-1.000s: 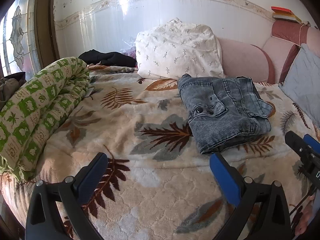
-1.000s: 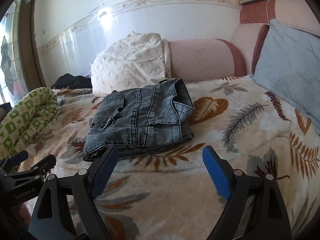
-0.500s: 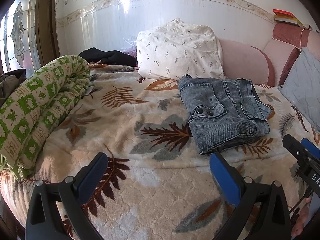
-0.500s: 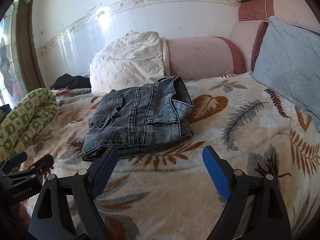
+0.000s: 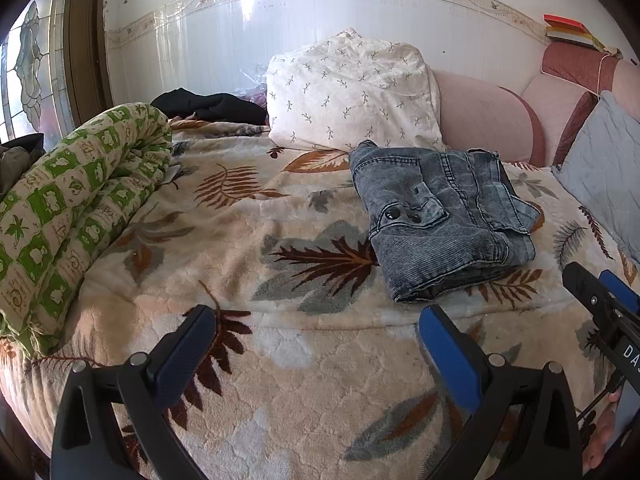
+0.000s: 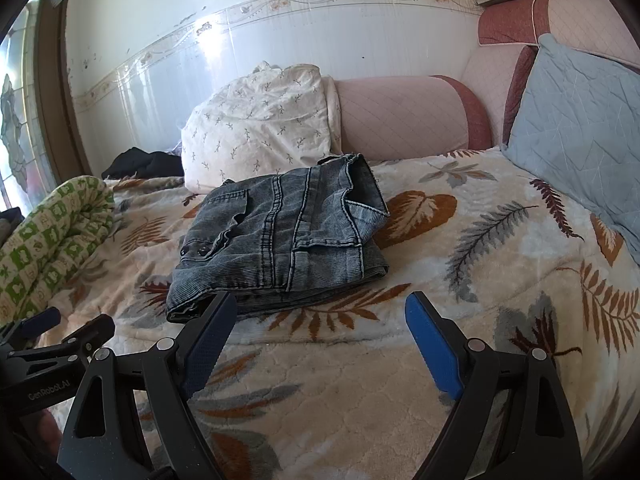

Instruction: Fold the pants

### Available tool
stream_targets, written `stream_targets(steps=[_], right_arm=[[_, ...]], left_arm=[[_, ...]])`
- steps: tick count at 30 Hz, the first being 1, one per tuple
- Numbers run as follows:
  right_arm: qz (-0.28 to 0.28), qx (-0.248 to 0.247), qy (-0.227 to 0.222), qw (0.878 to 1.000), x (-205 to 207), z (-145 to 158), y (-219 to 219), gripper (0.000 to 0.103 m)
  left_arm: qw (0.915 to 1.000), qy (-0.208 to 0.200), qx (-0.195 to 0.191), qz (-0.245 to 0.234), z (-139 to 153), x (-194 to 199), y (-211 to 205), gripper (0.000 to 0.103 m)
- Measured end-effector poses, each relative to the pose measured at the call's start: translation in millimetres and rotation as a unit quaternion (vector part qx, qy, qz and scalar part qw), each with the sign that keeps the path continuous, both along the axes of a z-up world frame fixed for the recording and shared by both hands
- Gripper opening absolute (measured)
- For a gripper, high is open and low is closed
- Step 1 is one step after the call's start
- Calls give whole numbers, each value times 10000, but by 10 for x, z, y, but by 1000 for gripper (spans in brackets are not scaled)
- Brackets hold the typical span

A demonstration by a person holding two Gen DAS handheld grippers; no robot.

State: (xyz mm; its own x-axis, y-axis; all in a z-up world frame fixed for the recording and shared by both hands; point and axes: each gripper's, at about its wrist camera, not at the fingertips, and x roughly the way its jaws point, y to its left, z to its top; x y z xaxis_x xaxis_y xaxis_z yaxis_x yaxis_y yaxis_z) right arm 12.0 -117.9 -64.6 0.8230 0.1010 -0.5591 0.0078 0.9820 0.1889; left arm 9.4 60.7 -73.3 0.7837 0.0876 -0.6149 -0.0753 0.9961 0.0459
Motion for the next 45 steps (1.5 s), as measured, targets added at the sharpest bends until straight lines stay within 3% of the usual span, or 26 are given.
stream_targets(steps=[45], right_arm=[[77, -6, 55, 10000, 5, -18, 51, 86]], left_arm=[[9999, 106, -124, 3, -23, -4, 14, 103]])
